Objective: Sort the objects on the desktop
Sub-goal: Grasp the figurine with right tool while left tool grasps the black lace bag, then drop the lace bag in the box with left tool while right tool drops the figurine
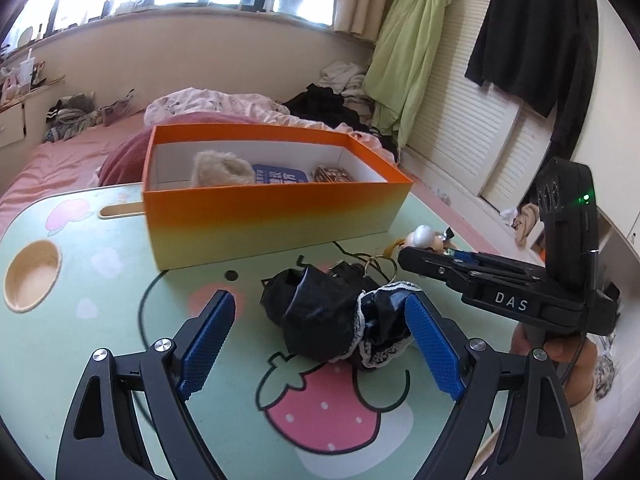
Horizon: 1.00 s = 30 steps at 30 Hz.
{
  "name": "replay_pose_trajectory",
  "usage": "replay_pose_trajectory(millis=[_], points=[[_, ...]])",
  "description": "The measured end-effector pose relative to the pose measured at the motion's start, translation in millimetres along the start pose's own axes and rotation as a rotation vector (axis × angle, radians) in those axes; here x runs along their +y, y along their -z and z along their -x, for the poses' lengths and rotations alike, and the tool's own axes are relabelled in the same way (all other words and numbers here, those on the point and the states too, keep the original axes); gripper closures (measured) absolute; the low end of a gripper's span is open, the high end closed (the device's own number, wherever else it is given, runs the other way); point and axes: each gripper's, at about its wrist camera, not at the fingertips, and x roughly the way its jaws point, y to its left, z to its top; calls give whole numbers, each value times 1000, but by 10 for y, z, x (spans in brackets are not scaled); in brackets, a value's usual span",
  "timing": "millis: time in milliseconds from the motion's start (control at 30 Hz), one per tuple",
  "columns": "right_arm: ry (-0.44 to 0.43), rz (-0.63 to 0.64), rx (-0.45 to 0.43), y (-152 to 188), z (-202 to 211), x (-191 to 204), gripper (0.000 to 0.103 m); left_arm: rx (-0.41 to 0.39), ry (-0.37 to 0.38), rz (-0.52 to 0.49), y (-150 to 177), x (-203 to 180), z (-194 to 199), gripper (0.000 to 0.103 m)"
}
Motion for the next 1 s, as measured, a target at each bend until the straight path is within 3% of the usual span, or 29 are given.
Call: replay_pose_trajectory(millis=[100, 167, 233, 300, 400, 533, 567, 600, 667, 833, 867, 967, 1000], points=[[0, -1, -1, 4, 2, -1, 72, 58, -26, -12, -13, -39, -116, 16], [-1, -1, 0, 1, 1, -2, 72, 43, -15, -15, -11, -34, -81, 19], [-1, 0, 1, 2, 1, -4, 72, 35, -15, -20, 0, -7, -38, 28], [-2, -4, 2, 7, 3, -9, 72, 61, -18, -15, 11, 70, -32, 48], [-3, -5, 2, 12, 6, -12, 72, 76, 0, 17, 45, 209, 5, 61], [-6, -7, 2, 10, 7, -31, 72, 30, -20, 37, 35, 350, 139, 66], [-6, -8, 2, 6, 4, -30, 72, 12, -25, 41, 26, 383, 190, 70], [-7, -10, 1, 7, 5, -32, 72, 5, -22, 48, 20, 404, 210, 81], [-8, -10, 0, 6, 8, -34, 72, -11, -11, 67, -1, 463, 268, 87], [-21, 5, -14, 7, 31, 0, 72, -33, -1, 81, -48, 517, 305, 86], [-20, 4, -12, 8, 24, 1, 72, -27, 1, 114, -46, 541, 290, 78], [-19, -2, -8, 7, 27, 3, 72, -20, 5, 194, -60, 532, 275, 26], [-18, 0, -8, 9, 27, 17, 72, -32, 0, 193, -53, 507, 289, 24]])
